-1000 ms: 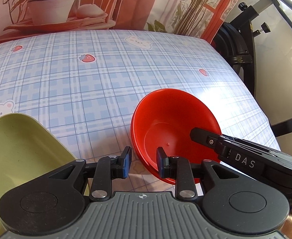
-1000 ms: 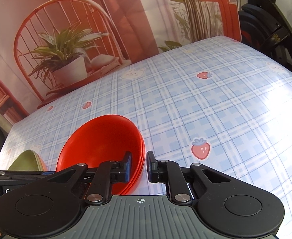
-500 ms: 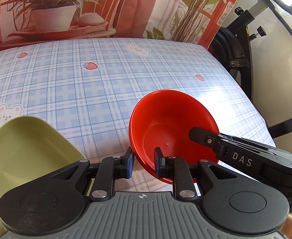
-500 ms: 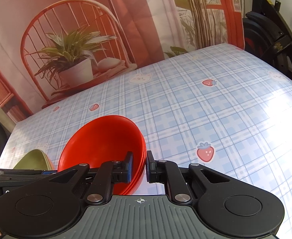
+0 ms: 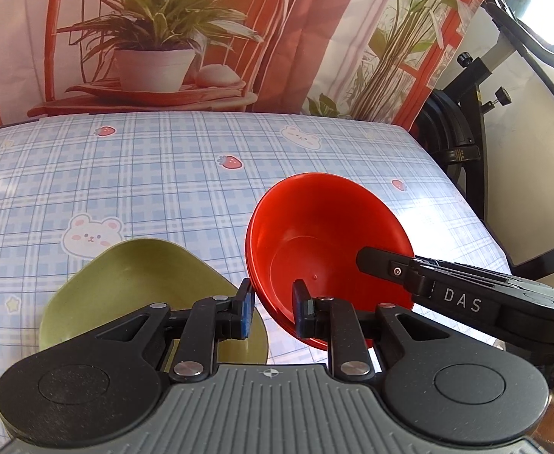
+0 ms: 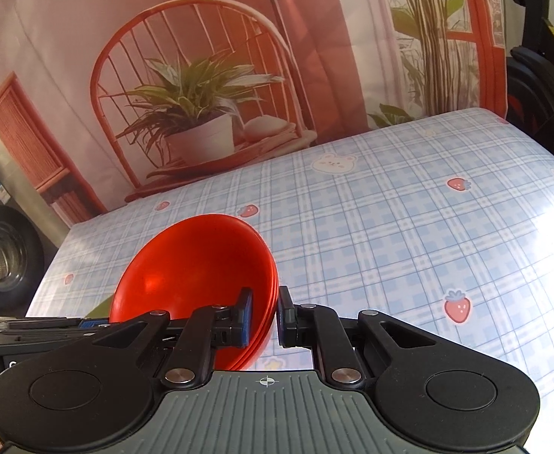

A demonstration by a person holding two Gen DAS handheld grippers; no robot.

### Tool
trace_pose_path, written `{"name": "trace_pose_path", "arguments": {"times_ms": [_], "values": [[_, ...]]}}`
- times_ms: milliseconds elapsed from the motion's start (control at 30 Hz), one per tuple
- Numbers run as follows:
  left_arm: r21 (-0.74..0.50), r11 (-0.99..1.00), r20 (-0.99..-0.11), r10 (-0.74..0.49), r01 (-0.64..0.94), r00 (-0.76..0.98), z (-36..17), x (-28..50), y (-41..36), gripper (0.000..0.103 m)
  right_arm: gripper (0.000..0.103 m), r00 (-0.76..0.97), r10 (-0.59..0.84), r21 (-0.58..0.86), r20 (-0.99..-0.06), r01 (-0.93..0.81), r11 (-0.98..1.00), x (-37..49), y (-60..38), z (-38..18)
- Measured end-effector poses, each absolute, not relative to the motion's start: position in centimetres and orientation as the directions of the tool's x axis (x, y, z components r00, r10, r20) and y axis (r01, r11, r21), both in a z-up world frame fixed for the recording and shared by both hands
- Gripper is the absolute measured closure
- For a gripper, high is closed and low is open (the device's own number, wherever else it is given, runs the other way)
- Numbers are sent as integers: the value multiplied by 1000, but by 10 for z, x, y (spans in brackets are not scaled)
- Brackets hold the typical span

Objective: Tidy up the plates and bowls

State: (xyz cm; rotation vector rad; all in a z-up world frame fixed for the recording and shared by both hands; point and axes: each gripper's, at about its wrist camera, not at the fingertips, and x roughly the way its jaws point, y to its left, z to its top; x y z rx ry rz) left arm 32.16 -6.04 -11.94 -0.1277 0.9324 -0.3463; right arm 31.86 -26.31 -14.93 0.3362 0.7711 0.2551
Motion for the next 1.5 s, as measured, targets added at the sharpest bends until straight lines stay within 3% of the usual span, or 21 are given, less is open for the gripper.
{"name": "trace_pose_path", "arguments": {"times_ms": [500, 1500], "values": [[-233, 964, -717, -259, 127, 648, -76, 305, 27, 81, 90, 627, 466, 361, -624, -298, 884, 334, -167, -117], [-253, 963, -785, -262, 96, 562, -135, 293, 33, 81, 90, 541, 422, 327, -728, -267, 907, 331, -155, -158]]}}
